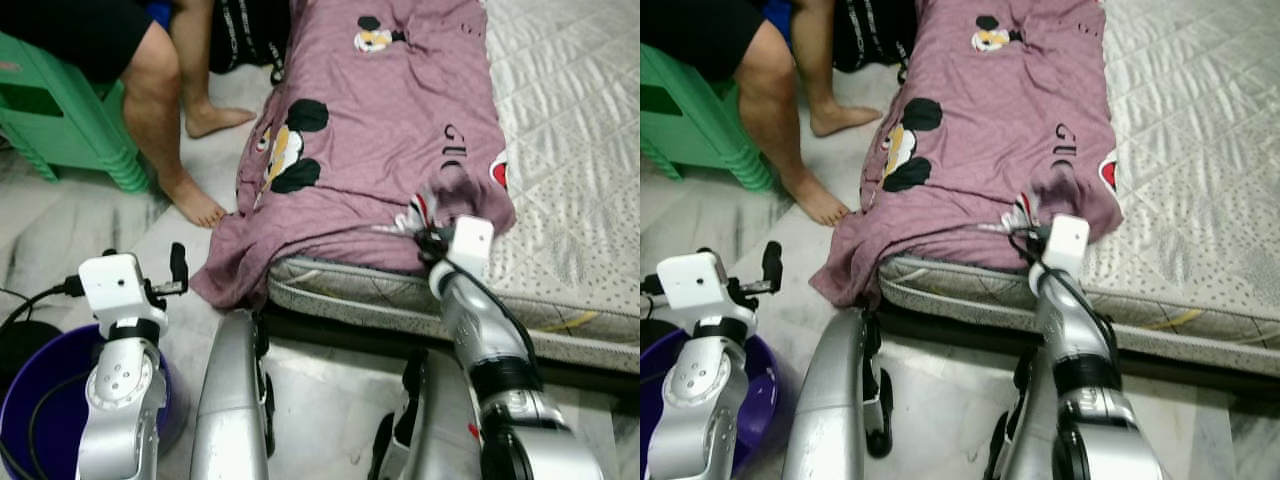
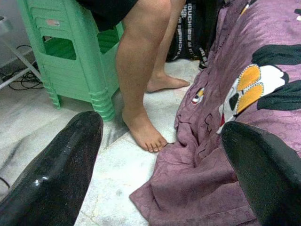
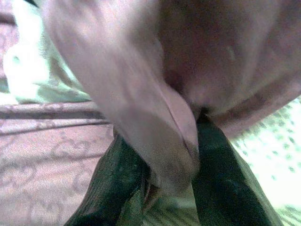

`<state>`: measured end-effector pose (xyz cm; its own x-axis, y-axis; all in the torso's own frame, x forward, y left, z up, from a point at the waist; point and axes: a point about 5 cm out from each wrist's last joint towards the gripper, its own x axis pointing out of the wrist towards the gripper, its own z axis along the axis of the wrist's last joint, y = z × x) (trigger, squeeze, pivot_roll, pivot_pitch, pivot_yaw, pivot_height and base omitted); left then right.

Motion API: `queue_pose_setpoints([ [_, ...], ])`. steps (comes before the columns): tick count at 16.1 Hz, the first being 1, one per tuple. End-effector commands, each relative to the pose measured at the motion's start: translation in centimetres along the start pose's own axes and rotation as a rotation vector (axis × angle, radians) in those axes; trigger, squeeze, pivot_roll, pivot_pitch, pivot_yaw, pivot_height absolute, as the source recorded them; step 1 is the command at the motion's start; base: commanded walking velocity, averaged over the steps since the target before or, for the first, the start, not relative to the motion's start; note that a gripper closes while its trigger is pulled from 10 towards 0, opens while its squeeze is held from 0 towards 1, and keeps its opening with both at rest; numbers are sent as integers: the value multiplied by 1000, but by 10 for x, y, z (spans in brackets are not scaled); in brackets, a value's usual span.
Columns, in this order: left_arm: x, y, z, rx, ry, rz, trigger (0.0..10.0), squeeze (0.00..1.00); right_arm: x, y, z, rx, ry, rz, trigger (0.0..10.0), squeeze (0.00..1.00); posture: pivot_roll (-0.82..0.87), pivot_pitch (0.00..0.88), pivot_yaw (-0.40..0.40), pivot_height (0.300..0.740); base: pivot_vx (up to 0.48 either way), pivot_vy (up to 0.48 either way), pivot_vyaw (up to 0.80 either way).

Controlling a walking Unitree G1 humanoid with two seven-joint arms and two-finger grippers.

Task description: Clean up the room

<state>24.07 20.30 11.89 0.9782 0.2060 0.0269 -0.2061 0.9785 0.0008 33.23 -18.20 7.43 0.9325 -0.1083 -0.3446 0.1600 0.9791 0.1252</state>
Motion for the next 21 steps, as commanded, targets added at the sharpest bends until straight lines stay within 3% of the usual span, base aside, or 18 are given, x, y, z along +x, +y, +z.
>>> queue_pose_setpoints([
  [1,-1,1,-6,-7,22,7,10000,0,-6,-18,-3,-8,25,-39,0,0,113,219,-11,553,0,0,0],
  [6,1,-3,-7,-15,23,-7,10000,0,-18,-24,-13,-13,52,-29,0,0,106,218,-7,553,0,0,0],
  [8,1,-1,-7,-13,24,-7,10000,0,-32,-28,-16,-45,78,3,0,0,102,216,-14,553,0,0,0],
  [11,0,0,-10,-16,36,-6,10000,0,-64,-57,-40,-167,217,-13,0,0,92,219,-20,553,0,0,0],
  [13,0,-4,-13,-23,45,-14,10000,0,-69,-77,-52,-252,288,-89,275,0,78,216,-18,553,0,0,0],
  [14,0,-6,-13,-25,47,-18,10000,0,-67,-81,-54,-272,308,-123,9333,51,76,213,-14,553,0,0,0],
  [15,1,-7,-13,-26,47,-23,10000,0,-67,-83,-56,-293,325,-126,10000,1000,76,213,-14,553,0,0,0],
  [17,5,-6,-11,-22,44,-27,10000,0,-72,-99,-66,-342,401,-191,10000,1000,76,207,-13,553,0,0,0],
  [21,5,-4,-15,-21,58,-18,10000,0,-89,-117,-85,-400,503,-197,10000,1000,65,198,-24,553,0,0,0],
])
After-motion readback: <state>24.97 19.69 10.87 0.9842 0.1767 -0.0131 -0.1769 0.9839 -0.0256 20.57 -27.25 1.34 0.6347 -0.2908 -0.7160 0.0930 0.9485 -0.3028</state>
